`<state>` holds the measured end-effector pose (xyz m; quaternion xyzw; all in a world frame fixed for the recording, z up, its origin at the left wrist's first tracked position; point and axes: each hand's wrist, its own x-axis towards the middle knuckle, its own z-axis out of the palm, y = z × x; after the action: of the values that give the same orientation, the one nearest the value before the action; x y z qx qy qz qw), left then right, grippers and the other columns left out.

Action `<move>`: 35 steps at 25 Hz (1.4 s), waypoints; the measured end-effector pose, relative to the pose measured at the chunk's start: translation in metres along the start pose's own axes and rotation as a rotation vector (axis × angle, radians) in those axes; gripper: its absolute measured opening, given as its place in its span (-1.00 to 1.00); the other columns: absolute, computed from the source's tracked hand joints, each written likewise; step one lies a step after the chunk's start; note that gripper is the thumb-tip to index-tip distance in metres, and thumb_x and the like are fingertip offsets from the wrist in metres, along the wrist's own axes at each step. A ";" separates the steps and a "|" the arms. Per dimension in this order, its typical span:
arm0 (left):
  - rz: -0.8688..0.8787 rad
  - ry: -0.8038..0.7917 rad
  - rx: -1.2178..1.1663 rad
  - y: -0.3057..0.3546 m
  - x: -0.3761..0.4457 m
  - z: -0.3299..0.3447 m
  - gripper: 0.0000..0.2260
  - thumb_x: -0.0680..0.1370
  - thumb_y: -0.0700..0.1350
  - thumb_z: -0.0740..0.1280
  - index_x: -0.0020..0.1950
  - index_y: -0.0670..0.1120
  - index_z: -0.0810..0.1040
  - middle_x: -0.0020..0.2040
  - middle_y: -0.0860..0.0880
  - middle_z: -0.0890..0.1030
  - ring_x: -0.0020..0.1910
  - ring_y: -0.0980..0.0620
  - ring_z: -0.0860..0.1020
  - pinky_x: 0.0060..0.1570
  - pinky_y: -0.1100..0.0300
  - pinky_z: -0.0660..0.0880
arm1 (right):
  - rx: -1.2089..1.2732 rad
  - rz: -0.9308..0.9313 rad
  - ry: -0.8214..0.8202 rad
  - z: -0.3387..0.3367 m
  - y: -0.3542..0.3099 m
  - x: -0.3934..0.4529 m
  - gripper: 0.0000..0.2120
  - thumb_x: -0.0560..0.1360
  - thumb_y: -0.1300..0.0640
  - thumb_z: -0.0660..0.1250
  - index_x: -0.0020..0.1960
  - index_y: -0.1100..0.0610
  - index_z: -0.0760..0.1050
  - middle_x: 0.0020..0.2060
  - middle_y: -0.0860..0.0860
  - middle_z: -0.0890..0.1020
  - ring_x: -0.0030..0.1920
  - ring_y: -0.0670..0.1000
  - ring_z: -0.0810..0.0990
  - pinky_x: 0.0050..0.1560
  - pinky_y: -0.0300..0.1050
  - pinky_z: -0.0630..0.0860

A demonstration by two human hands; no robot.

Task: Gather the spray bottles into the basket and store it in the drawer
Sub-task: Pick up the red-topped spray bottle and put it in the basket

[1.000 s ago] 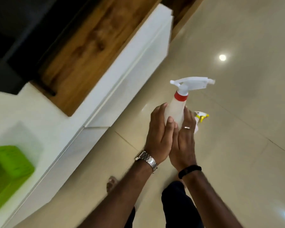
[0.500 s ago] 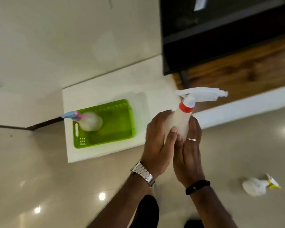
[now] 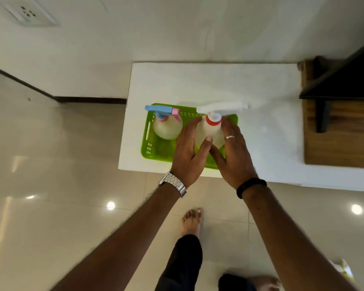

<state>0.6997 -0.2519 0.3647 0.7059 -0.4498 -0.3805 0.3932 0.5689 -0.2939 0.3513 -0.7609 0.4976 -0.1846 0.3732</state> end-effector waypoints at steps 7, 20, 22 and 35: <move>-0.007 -0.112 0.057 -0.023 0.011 -0.005 -0.49 0.63 -0.17 0.26 0.56 -0.15 0.23 0.54 -0.14 0.31 0.57 -0.06 0.24 0.53 -0.01 0.25 | -0.065 0.107 0.004 0.036 -0.003 0.030 -0.52 0.63 0.00 0.31 0.45 0.22 0.39 0.41 0.14 0.46 0.41 0.17 0.44 0.35 0.01 0.48; -0.097 0.009 0.238 -0.050 -0.009 -0.009 -0.46 0.65 0.07 0.08 0.58 -0.16 0.21 0.59 -0.15 0.27 0.57 -0.01 0.23 0.46 0.32 0.10 | 0.053 0.227 0.169 0.067 -0.016 0.045 -0.52 0.61 0.03 0.35 0.45 0.20 0.38 0.39 0.14 0.46 0.38 0.13 0.47 0.33 -0.06 0.48; -0.107 0.006 0.236 -0.051 -0.009 -0.008 -0.46 0.65 0.08 0.07 0.58 -0.16 0.21 0.59 -0.14 0.27 0.57 -0.01 0.23 0.44 0.41 0.05 | 0.064 0.222 0.178 0.068 -0.017 0.044 -0.51 0.61 0.05 0.36 0.47 0.19 0.37 0.40 0.14 0.46 0.39 0.12 0.46 0.34 -0.06 0.48; 0.200 -0.101 0.390 -0.009 -0.057 -0.001 -0.53 0.67 0.07 0.10 0.52 -0.14 0.31 0.43 -0.10 0.44 0.43 -0.03 0.40 0.41 0.10 0.37 | -0.109 0.193 0.172 0.032 -0.020 -0.050 -0.55 0.64 0.04 0.25 0.51 0.09 0.37 0.53 0.08 0.36 0.58 0.10 0.22 0.45 0.15 0.26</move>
<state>0.6859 -0.1962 0.3677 0.7006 -0.6017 -0.2803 0.2618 0.5801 -0.2320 0.3497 -0.7102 0.6078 -0.1851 0.3032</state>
